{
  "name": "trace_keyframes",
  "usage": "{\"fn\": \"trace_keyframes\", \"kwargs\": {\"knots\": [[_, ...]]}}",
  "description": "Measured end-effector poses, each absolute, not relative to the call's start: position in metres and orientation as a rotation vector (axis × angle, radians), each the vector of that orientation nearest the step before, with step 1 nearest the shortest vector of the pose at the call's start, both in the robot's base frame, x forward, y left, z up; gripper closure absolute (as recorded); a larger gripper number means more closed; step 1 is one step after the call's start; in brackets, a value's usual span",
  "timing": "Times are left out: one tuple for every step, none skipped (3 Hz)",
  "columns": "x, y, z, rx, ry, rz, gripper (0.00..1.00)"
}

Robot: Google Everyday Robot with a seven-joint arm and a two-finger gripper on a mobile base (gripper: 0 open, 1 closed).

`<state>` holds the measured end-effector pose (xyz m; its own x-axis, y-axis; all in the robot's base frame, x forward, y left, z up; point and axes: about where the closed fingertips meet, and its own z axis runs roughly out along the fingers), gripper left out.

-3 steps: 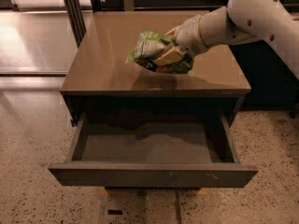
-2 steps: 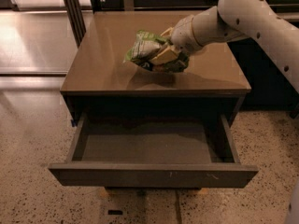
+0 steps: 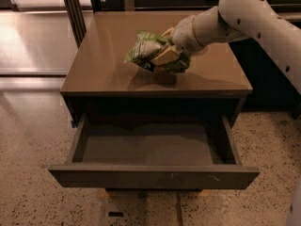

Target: Pick green rice chip bag from top drawer and place on counter

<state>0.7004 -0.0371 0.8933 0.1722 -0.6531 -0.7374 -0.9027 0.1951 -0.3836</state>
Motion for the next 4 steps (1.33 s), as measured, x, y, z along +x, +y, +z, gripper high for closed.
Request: {"fn": "trace_keyframes", "kwargs": {"knots": [[0.7004,-0.0371,0.8933,-1.530,1.553,0.342,0.36],[0.7004,-0.0371,0.8933,-1.531,1.553,0.343,0.13],[0.7004,-0.0370,0.8932,-1.531,1.553,0.343,0.00],[0.7004,-0.0370,0.8932,-1.531,1.553,0.343,0.00]]}}
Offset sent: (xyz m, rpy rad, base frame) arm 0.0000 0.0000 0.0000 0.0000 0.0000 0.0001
